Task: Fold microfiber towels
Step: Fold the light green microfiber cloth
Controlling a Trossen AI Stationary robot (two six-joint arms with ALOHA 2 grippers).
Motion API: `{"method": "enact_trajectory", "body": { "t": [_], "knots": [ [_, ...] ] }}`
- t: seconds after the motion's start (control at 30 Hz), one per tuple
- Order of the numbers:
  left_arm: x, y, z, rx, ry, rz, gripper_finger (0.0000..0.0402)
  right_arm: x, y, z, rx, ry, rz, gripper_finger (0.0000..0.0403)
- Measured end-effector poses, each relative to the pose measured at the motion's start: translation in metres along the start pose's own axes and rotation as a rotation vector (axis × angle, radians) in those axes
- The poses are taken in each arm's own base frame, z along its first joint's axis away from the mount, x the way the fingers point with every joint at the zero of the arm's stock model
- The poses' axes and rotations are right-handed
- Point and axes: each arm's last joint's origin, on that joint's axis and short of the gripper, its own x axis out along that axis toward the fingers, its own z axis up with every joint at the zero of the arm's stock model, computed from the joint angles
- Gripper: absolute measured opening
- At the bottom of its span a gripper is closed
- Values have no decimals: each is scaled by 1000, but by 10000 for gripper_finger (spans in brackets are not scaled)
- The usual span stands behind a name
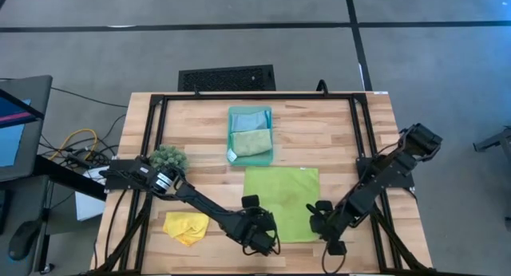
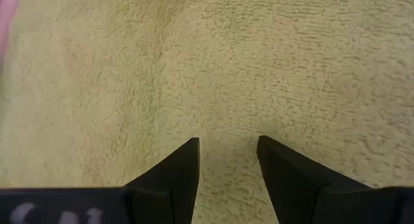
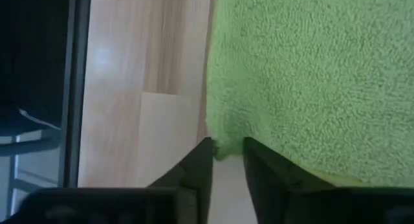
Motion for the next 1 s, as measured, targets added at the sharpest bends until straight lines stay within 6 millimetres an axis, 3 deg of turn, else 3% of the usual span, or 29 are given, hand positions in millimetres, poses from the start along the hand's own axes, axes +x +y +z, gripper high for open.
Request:
{"method": "enact_trajectory", "body": {
  "t": [0.13, 0.23, 0.33, 0.53, 1.0],
  "knots": [
    [1, 1, 1, -2, 1, -3, 153, -1, 1, 0, 7, 79, 103, 155],
    [0, 1, 3, -3, -2, -13, 153, -1, 7, -2, -32, 87, 153, 162],
    [1, 1, 5, -5, -14, -23, 153, -1, 13, 0, -107, 39, 180, 133],
    [4, 3, 10, -28, -48, -15, 153, -1, 11, 7, -156, -41, 146, 17],
    [3, 5, 11, -31, -67, 10, 153, 12, -13, -15, -100, 3, 103, 11]
  ]
}}
